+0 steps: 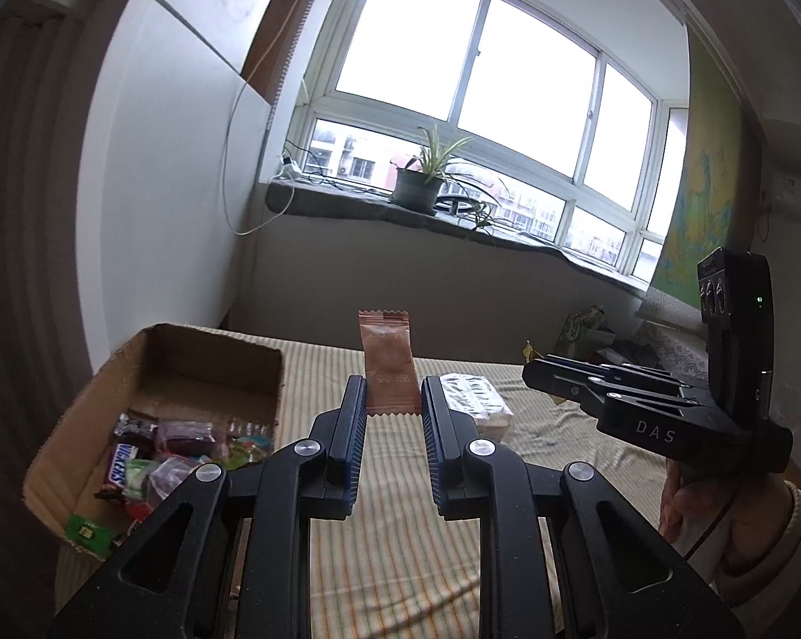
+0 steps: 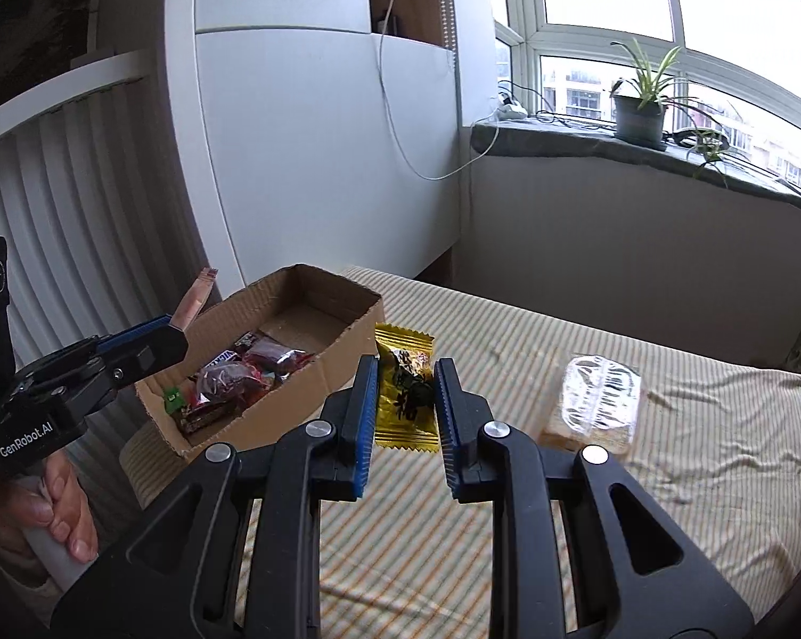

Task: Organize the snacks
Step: 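Carry both candies over the box and open both tools to drop them, then move both open tools back toward the wrapped bread loaf, then grasp the plastic-wrapped bread loaf with the right tool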

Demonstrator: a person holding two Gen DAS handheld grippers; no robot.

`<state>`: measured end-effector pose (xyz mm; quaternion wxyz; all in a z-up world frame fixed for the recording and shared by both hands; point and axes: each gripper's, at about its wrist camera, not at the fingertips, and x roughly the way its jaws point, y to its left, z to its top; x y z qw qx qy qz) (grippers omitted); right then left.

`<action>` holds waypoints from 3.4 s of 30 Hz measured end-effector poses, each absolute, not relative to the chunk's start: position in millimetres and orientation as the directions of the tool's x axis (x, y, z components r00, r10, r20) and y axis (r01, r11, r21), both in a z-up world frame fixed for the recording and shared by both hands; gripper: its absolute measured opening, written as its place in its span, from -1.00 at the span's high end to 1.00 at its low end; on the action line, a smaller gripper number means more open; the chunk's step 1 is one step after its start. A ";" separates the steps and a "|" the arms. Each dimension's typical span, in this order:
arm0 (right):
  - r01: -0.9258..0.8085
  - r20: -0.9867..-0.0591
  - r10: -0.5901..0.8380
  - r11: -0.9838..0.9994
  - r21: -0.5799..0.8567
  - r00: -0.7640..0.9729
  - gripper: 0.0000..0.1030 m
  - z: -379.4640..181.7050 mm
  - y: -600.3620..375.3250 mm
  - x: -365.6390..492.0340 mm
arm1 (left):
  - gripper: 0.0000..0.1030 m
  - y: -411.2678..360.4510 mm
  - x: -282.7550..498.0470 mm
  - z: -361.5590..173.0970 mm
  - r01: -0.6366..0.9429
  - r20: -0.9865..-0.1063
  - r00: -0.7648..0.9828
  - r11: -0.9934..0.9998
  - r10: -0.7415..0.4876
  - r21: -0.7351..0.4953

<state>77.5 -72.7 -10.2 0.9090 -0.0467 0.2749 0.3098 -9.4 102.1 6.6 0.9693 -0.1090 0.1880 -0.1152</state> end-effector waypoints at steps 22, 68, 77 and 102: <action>-0.779 -0.565 0.681 0.618 0.104 0.465 0.57 -31.9 80.1 114.8 | 0.64 213.1 2.8 -36.4 -0.071 -0.450 0.891 0.959 -0.063 -0.276; -0.689 -0.542 0.675 0.690 0.221 0.501 0.10 -49.6 -2.0 120.4 | -0.23 172.1 0.6 -20.2 -0.119 -0.474 0.880 0.969 0.001 -0.218; -0.535 -0.540 0.574 0.807 0.248 0.616 0.07 -56.6 -120.8 141.1 | -0.24 87.4 38.8 -16.7 0.040 -0.493 0.858 0.976 -0.142 -0.212; -0.375 -0.664 0.411 0.904 0.207 0.624 -0.55 -87.9 -206.4 211.7 | -0.53 -11.4 117.8 -51.1 0.234 -0.606 0.718 0.939 -0.341 -0.251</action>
